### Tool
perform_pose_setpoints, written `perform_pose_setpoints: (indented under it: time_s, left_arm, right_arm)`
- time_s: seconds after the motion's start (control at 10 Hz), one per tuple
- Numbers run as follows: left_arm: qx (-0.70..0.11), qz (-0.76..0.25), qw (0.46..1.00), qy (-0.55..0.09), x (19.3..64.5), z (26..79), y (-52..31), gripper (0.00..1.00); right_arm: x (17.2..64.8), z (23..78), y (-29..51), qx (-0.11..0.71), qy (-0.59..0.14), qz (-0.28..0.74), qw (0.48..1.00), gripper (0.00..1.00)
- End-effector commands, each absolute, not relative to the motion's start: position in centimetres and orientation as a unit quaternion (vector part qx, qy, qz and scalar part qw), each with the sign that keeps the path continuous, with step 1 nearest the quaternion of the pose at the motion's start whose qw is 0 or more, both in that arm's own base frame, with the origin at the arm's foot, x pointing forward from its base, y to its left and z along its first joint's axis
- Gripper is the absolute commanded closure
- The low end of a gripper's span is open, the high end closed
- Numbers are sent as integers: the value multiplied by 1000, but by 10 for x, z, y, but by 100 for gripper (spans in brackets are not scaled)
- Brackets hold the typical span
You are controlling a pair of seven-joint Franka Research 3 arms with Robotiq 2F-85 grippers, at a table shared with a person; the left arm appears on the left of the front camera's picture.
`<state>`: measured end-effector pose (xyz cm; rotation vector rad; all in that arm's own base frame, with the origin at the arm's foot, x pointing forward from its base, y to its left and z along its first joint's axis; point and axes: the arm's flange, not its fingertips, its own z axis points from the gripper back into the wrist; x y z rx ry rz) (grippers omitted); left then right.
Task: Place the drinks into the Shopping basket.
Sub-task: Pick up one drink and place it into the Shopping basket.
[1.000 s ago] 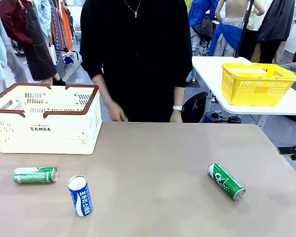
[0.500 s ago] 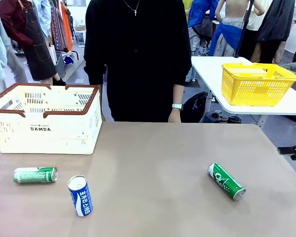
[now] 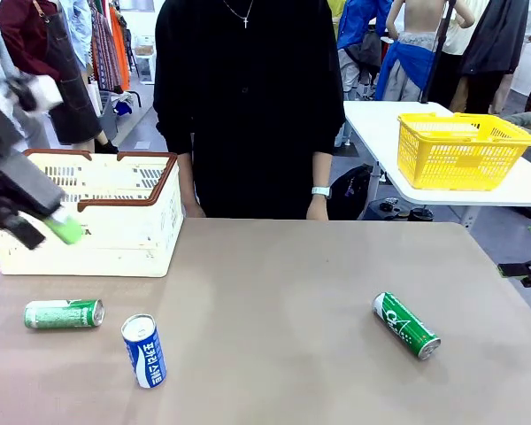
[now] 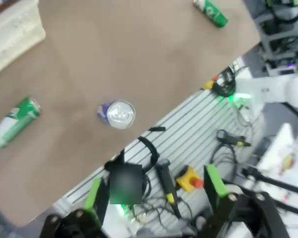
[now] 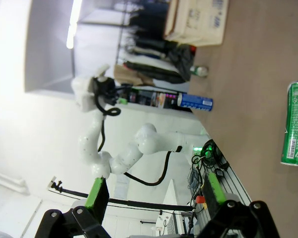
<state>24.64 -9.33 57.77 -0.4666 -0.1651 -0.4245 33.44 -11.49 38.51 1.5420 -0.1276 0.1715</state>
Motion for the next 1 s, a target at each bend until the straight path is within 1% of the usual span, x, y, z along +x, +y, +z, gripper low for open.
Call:
perform_pose_setpoints:
  time_s: [0.0, 0.1, 0.4, 0.5, 0.7, 0.8, 0.9]
  left_arm:
    - [-254, -178, 943, -122, 240, 546, -120, 0]
    - [-229, -208, 947, -81, 246, 578, -93, 0]
    - [-229, -208, 947, -81, 246, 578, -93, 0]
    - [-230, -208, 946, -91, 246, 566, -99, 0]
    - [-203, -197, 957, -68, 248, 523, -140, 0]
    - [-181, -170, 967, -64, 246, 498, -152, 0]
    - [-168, -170, 969, -55, 240, 479, -160, 0]
  right_arm:
    - [334, 391, -116, 695, -48, 74, 714, 0]
    - [334, 391, -116, 695, -48, 74, 714, 0]
    - [334, 391, -116, 695, -48, 74, 714, 0]
    - [334, 391, -116, 695, -48, 74, 714, 0]
    - [334, 391, -116, 695, -48, 74, 714, 0]
    - [334, 391, -116, 695, -48, 74, 714, 0]
    - [334, 391, -116, 695, -48, 74, 714, 0]
